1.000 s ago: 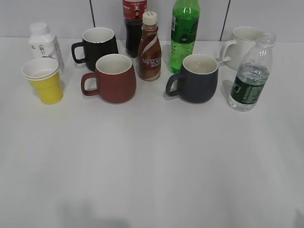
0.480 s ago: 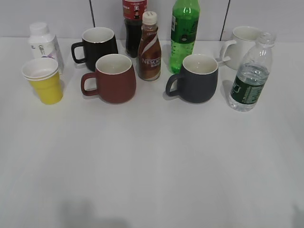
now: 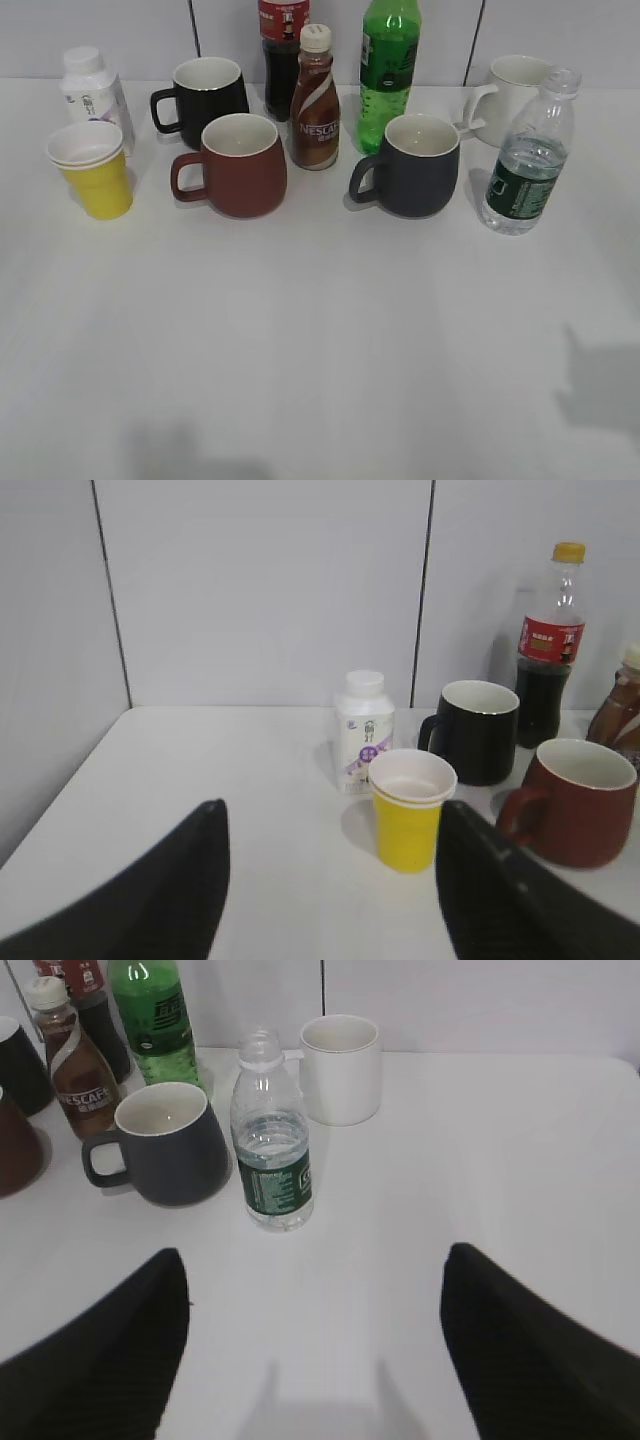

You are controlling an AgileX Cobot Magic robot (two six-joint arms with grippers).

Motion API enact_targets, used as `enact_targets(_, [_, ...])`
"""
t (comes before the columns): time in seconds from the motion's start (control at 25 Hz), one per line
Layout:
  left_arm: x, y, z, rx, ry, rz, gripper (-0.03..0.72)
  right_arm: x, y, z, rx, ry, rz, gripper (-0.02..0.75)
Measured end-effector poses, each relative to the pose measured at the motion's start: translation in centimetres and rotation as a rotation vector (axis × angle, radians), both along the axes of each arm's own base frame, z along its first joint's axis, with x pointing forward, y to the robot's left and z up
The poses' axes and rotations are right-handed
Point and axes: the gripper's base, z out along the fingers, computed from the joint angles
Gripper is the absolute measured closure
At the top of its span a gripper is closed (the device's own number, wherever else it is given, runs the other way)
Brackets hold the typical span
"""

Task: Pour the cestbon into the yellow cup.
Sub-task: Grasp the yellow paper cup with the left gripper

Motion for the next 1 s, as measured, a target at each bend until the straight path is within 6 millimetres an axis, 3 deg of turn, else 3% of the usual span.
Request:
enact_targets(0.2, [4.0,-0.5,-2.1,-0.011,-0.030,-0.024,0.193,3.4,0.3,0.0,0.016,-0.001,0.008,0.150])
enact_targets(0.56, [10.7,-0.9,-3.5,-0.145,0.000,-0.004,0.193,9.1,0.9,-1.1,0.018,0.031,0.002,0.150])
enact_targets(0.76, [14.7,-2.1,-7.1,-0.092,0.157,-0.047,0.191,12.2,1.1,-2.5,0.015,0.052,-0.022,0.150])
enact_targets(1.0, [18.2,-3.3,-11.2,-0.063,0.179,-0.084,0.189,14.2,1.3,-3.6,0.016,0.050,-0.033,0.150])
